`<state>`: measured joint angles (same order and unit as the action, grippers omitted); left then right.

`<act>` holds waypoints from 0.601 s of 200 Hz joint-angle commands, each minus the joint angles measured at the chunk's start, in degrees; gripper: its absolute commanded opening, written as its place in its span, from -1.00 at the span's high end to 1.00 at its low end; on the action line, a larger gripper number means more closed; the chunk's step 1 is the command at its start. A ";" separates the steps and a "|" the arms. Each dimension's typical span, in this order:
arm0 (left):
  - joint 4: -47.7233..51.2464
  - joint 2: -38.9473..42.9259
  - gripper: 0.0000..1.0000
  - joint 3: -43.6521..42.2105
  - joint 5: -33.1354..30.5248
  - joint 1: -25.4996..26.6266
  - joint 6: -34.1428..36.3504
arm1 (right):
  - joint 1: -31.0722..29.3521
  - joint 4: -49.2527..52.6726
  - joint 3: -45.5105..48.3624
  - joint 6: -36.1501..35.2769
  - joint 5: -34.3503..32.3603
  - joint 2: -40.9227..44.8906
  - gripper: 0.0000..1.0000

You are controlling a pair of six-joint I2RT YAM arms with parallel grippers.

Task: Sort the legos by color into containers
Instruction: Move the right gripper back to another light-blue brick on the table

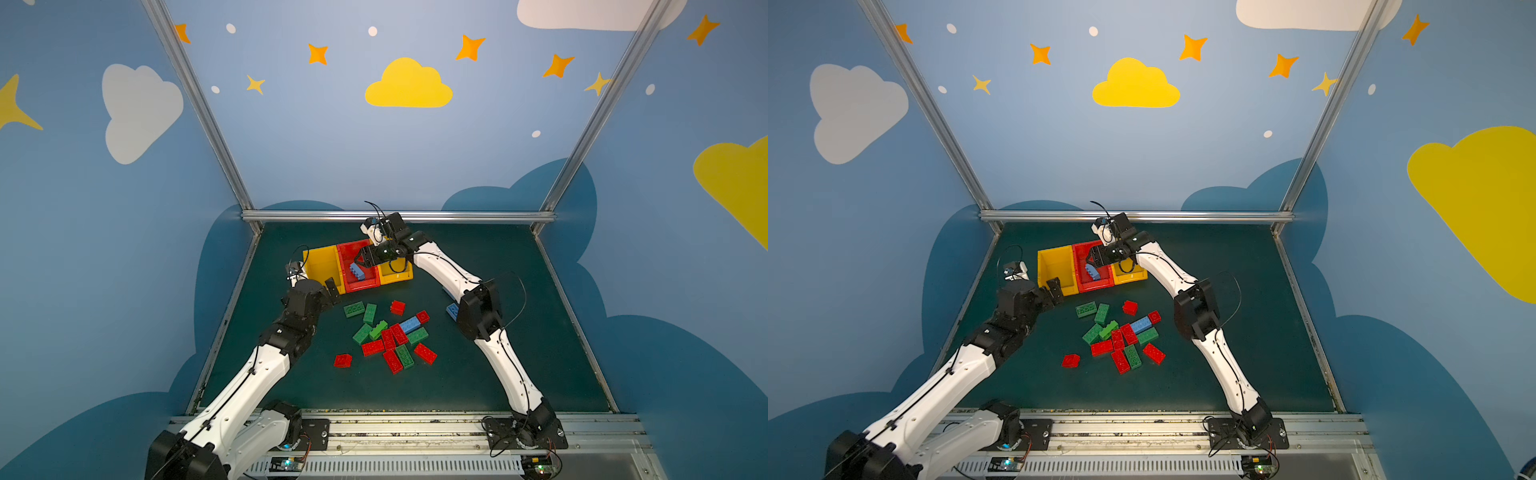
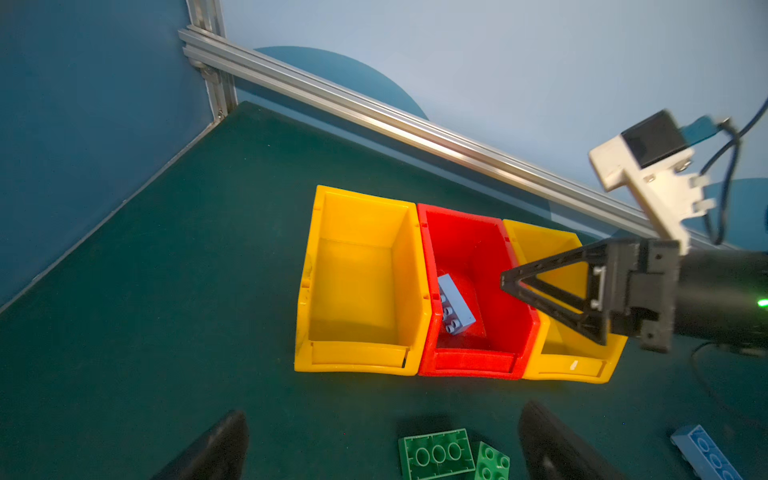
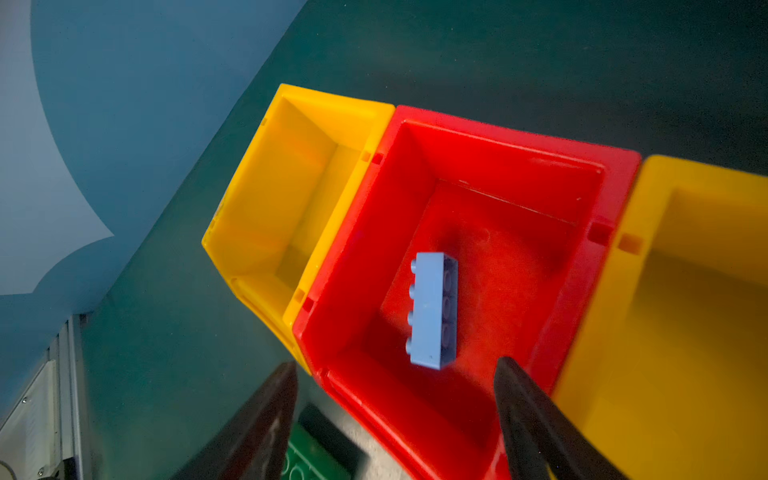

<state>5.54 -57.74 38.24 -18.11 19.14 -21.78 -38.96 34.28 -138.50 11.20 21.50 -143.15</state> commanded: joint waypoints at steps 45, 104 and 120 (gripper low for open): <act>-7.72 -13.51 -1.00 8.09 12.56 5.01 8.43 | 12.05 -0.88 34.83 -1.54 -7.53 29.77 -0.47; -7.91 -29.51 -1.00 21.21 17.96 18.26 16.23 | 20.49 11.12 49.45 -4.75 -15.34 34.61 -0.47; -8.34 -32.31 -1.00 23.60 17.92 20.91 16.53 | 20.68 10.40 51.52 -4.93 -15.59 33.97 -0.47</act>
<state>-1.65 -87.24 58.35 -2.04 36.34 -8.84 -18.20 41.28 -89.12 7.73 8.10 -108.75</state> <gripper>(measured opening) 0.998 0.738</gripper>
